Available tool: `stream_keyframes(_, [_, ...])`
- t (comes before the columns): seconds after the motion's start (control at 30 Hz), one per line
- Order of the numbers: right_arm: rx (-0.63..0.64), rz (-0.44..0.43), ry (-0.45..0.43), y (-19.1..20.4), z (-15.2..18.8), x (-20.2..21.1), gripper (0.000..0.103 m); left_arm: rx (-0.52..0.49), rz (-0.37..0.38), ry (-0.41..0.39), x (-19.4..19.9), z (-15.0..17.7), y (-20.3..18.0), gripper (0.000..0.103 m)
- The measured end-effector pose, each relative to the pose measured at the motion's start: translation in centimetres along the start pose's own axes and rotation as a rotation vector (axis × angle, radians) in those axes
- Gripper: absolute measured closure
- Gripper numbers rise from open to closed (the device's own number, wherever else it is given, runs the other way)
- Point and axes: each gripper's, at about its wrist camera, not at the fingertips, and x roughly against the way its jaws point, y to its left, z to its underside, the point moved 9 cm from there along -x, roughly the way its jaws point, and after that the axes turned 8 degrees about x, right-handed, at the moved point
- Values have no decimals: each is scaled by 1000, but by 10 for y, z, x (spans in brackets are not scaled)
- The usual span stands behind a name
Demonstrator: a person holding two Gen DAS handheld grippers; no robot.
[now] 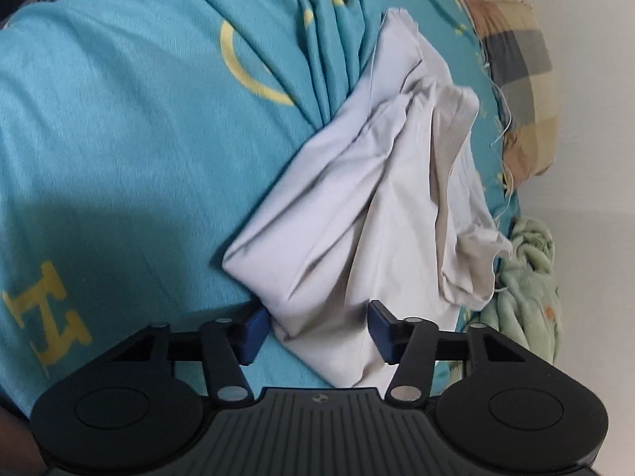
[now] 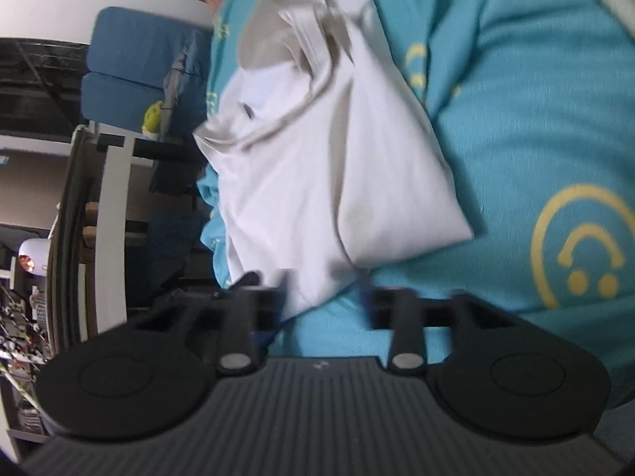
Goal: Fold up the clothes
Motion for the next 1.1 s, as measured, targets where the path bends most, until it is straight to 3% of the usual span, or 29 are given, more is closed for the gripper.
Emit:
stream_keyframes(0.07, [-60,-23,-7,-7,2,-3,17,9,9,-4,1,1,1,73])
stream_keyframes(0.13, [-130,-57,-26,-15,1,-5,17,8,28,-11,4,0,-2,87])
stream_keyframes(0.27, [-227,-69,-90,-33,-6,-6,18,24,74,-41,13,-4,-7,93])
stream_keyframes(0.33, [-231,-41,-132,-39,-13,-4,34,20,91,-64,19,-8,-10,93])
stream_keyframes(0.4, [-213,-7,-173,-41,-20,0,81,11,117,-75,23,-8,-14,93])
stream_keyframes(0.5, [-152,-3,-203,-27,-24,6,87,-21,159,-82,30,-9,-27,94])
stream_keyframes(0.63, [-97,-14,-268,-7,-35,29,90,-49,201,-93,47,-6,-47,94])
stream_keyframes(0.73, [-66,-26,-303,10,-45,51,91,-91,171,-141,69,1,-63,95])
stream_keyframes(0.87, [-32,-39,-347,29,-45,80,91,-118,162,-179,96,21,-78,95])
stream_keyframes(1.1, [-31,-46,-391,37,-25,128,91,-135,183,-179,143,68,-87,95])
